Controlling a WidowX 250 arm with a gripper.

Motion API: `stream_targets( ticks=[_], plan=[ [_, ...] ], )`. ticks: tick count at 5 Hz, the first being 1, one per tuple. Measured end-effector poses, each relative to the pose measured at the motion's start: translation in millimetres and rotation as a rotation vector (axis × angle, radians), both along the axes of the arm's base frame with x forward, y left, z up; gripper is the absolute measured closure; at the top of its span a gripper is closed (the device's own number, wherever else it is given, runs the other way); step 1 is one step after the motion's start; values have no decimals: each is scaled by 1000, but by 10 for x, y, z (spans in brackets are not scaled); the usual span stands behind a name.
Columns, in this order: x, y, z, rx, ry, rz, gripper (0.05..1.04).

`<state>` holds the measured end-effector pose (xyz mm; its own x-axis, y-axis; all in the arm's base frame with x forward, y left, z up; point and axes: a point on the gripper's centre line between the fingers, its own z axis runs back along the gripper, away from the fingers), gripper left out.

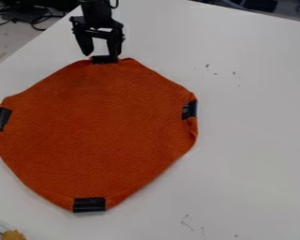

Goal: Fold the cloth from top left to bottom right

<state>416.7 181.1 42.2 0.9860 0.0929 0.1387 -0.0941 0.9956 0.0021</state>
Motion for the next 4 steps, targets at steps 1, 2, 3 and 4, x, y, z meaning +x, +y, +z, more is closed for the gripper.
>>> stream_targets(
  ticks=[1, 2, 3, 4],
  plan=[
    [143, 79, -36, 19, -13, -25, 83],
    [208, 120, 12, 38, -34, -36, 83],
    [201, 108, -129, 19, -19, -26, 83],
    [193, 78, -261, -8, -19, -21, 83]
  ],
)
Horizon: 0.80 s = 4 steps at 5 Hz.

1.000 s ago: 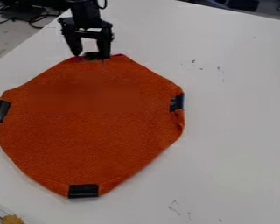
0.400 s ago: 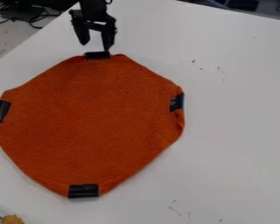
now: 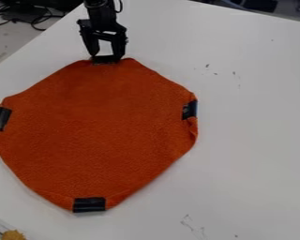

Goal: Fold the cloth from top left to bottom right

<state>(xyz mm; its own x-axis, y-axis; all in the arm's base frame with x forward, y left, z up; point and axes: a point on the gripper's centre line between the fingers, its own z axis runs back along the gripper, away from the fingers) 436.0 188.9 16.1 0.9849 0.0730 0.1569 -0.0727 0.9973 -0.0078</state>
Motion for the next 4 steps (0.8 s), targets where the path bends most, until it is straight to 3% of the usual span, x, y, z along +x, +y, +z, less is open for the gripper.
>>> stream_targets(
  ticks=[1, 3, 4],
  plan=[
    [9, 8, -26, -1, -5, 3, 133],
    [-24, 6, -74, 9, -19, 6, 688],
    [-50, 10, -60, 26, -35, 9, 896]
  ],
)
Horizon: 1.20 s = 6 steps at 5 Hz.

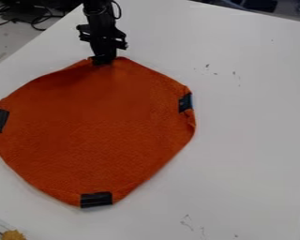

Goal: Fold the cloth from top left to bottom right

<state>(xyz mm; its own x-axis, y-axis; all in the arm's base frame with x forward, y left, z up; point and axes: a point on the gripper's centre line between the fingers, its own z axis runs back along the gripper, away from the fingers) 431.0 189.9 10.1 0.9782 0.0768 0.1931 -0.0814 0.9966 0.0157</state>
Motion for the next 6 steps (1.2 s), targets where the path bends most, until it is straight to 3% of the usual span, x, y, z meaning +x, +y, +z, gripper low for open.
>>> stream_targets(
  ticks=[1, 2, 3, 4, 6],
  plan=[
    [-61, -76, 55, 64, 11, -70, 998],
    [-97, -203, 383, 141, -47, -146, 1012],
    [-272, -353, 749, 181, -135, -176, 1012],
    [-531, -498, 949, 155, -181, -133, 1014],
    [-1240, -818, 836, -5, -149, 17, 1014]
  ],
)
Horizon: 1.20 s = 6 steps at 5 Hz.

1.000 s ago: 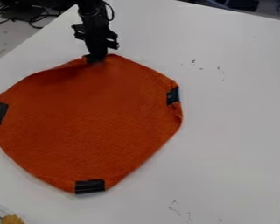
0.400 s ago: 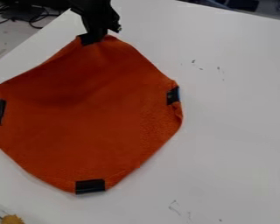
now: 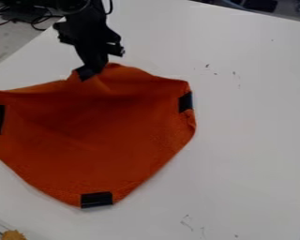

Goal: Fold the cloth from top left to bottom right

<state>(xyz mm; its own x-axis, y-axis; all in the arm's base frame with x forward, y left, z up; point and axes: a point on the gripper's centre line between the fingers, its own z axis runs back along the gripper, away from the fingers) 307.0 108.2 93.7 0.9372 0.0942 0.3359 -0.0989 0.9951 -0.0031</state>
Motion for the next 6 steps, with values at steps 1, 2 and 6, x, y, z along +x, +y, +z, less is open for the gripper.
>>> stream_targets(
  ticks=[1, 2, 6],
  plan=[
    [-147, -103, -58, -14, 25, 19, 1014],
    [-266, -268, -159, -44, 55, 18, 990],
    [-464, -432, -183, -18, 119, 77, 72]
  ],
)
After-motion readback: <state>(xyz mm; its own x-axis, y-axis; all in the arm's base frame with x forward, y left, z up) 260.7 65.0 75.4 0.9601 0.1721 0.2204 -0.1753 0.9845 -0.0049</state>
